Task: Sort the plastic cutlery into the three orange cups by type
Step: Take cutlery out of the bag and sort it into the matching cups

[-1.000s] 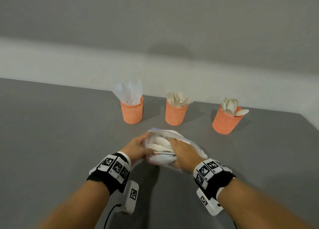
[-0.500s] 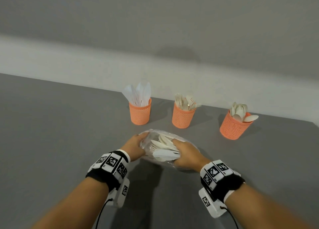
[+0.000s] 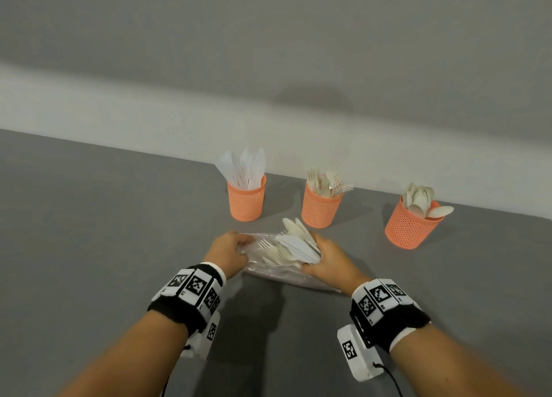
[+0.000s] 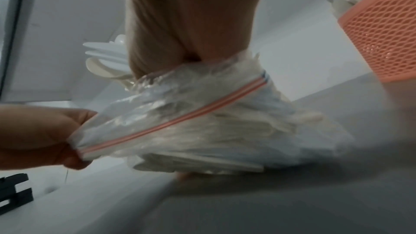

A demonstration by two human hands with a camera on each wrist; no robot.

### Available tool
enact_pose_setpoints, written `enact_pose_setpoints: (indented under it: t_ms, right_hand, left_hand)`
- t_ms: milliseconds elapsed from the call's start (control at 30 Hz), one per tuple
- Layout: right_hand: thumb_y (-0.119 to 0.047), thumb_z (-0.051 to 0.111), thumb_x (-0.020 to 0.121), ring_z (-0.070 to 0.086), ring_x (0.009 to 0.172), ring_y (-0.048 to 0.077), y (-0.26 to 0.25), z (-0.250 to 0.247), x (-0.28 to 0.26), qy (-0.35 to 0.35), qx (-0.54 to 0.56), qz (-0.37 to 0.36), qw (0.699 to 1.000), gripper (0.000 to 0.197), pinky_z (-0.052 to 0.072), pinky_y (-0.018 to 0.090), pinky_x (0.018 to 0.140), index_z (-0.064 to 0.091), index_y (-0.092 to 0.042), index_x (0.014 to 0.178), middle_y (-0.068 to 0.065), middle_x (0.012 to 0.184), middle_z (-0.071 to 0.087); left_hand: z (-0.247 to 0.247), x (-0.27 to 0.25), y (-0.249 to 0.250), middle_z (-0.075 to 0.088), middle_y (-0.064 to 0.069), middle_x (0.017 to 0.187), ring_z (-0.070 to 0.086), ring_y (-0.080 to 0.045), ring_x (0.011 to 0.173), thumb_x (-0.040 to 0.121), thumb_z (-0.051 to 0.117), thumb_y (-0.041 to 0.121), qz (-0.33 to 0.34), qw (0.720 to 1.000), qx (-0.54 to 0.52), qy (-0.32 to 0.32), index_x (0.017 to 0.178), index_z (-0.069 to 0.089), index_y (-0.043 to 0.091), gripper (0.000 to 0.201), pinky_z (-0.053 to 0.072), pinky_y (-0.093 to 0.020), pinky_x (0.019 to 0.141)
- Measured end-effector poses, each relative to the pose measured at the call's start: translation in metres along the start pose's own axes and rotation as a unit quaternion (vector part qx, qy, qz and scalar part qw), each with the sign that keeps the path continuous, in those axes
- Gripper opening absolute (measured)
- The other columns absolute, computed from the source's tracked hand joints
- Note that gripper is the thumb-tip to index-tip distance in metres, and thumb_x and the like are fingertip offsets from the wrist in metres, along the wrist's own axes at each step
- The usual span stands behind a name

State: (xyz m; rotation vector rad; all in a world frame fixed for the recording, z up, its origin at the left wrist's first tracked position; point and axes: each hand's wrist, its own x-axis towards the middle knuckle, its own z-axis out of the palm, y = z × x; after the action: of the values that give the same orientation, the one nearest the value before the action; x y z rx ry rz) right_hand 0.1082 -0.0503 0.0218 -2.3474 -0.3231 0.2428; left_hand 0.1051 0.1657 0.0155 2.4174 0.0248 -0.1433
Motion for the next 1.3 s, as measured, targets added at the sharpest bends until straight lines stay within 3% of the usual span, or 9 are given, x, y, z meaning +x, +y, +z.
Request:
enact_pose_setpoints:
  t_ms: [233, 367, 467, 600, 767, 900, 1067, 1200, 1300]
  right_hand:
    - [-0.045, 0.066, 0.078, 0.057, 0.091, 0.018, 0.012, 0.011, 0.002, 0.043, -0.163, -0.024, 0.985, 0.038, 0.039, 0.028, 0.07, 0.051, -0.024, 0.105, -0.005, 0.102, 0.063]
    - [-0.036, 0.066, 0.078, 0.058, 0.098, 0.022, 0.011, 0.011, 0.006, 0.038, -0.19, 0.001, 0.981, 0.04, 0.043, 0.031, 0.076, 0.05, -0.024, 0.112, -0.001, 0.107, 0.063]
    - [-0.023, 0.068, 0.076, 0.059, 0.102, 0.022, 0.008, 0.007, 0.007, 0.003, -0.104, 0.003, 0.995, 0.048, 0.049, 0.035, 0.086, 0.052, -0.022, 0.122, 0.002, 0.112, 0.063]
    - [-0.014, 0.07, 0.072, 0.063, 0.1, 0.02, 0.013, 0.001, 0.008, -0.032, -0.018, 0.011, 0.999, 0.052, 0.051, 0.04, 0.091, 0.054, -0.019, 0.121, 0.004, 0.109, 0.067]
    - [0.002, 0.068, 0.072, 0.06, 0.088, 0.017, 0.01, -0.003, 0.005, 0.021, 0.087, 0.023, 0.996, 0.039, 0.047, 0.01, 0.068, 0.054, -0.019, 0.102, -0.001, 0.091, 0.063]
    - [0.003, 0.068, 0.074, 0.064, 0.089, 0.022, -0.001, -0.022, 0.009, 0.153, 0.283, 0.046, 0.946, 0.035, 0.053, 0.031, 0.078, 0.059, -0.007, 0.106, 0.009, 0.095, 0.067]
    - [0.014, 0.055, 0.079, 0.062, 0.078, 0.018, -0.024, -0.046, 0.012, 0.159, 0.473, 0.036, 0.866, 0.031, 0.055, 0.02, 0.064, 0.057, 0.004, 0.109, 0.009, 0.084, 0.061]
    - [0.016, 0.053, 0.08, 0.061, 0.081, 0.019, -0.036, -0.051, 0.011, 0.09, 0.497, 0.044, 0.862, 0.036, 0.056, 0.02, 0.064, 0.054, 0.002, 0.112, 0.012, 0.089, 0.059]
    - [0.017, 0.053, 0.078, 0.063, 0.087, 0.025, -0.05, -0.049, 0.013, 0.042, 0.509, 0.04, 0.859, 0.046, 0.059, 0.029, 0.071, 0.05, 0.002, 0.122, 0.016, 0.095, 0.062]
  left_hand:
    - [-0.006, -0.002, 0.018, 0.053, 0.0, 0.081, 0.046, -0.007, 0.065, 0.081, 0.054, 0.0, 0.041, 0.999, 0.011, -0.007, 0.097, 0.071, 0.012, 0.026, 0.031, -0.012, 0.067]
    - [-0.001, -0.001, 0.018, 0.053, -0.01, 0.102, 0.054, -0.025, 0.1, 0.083, 0.04, -0.008, 0.028, 0.996, 0.078, -0.028, 0.097, 0.072, 0.016, 0.042, 0.037, -0.02, 0.081]
    - [0.002, 0.002, 0.014, 0.045, -0.009, 0.122, 0.053, -0.026, 0.113, 0.089, 0.04, -0.005, -0.001, 0.986, 0.149, -0.078, 0.11, 0.069, 0.025, 0.047, 0.039, -0.027, 0.1]
    - [0.005, 0.007, 0.015, 0.039, -0.011, 0.127, 0.055, -0.029, 0.11, 0.09, 0.04, -0.001, -0.004, 0.986, 0.161, -0.046, 0.133, 0.05, 0.024, 0.051, 0.04, -0.033, 0.103]
    - [0.013, 0.008, 0.011, 0.033, -0.014, 0.142, 0.044, -0.031, 0.126, 0.085, 0.041, 0.0, 0.011, 0.986, 0.131, -0.1, 0.141, 0.037, 0.022, 0.06, 0.034, -0.032, 0.107]
    - [0.02, 0.001, -0.003, 0.036, -0.013, 0.144, 0.038, -0.028, 0.131, 0.089, 0.05, 0.022, 0.011, 0.966, 0.197, -0.169, 0.139, 0.04, 0.021, 0.051, 0.03, -0.028, 0.108]
    - [0.01, 0.003, -0.011, 0.038, -0.012, 0.139, 0.037, -0.03, 0.128, 0.085, 0.048, 0.041, -0.037, 0.957, 0.21, -0.199, 0.135, 0.046, 0.028, 0.051, 0.031, -0.031, 0.11]
    - [-0.018, -0.002, 0.009, 0.026, -0.009, 0.151, 0.021, -0.024, 0.141, 0.087, 0.057, 0.04, 0.06, 0.995, 0.068, -0.052, 0.112, 0.065, 0.036, 0.027, 0.019, -0.038, 0.113]
    - [-0.035, -0.012, 0.047, 0.032, 0.008, 0.147, 0.032, -0.011, 0.135, 0.074, 0.063, 0.059, 0.109, 0.979, -0.166, -0.049, 0.122, 0.053, 0.04, 0.052, 0.026, -0.032, 0.111]
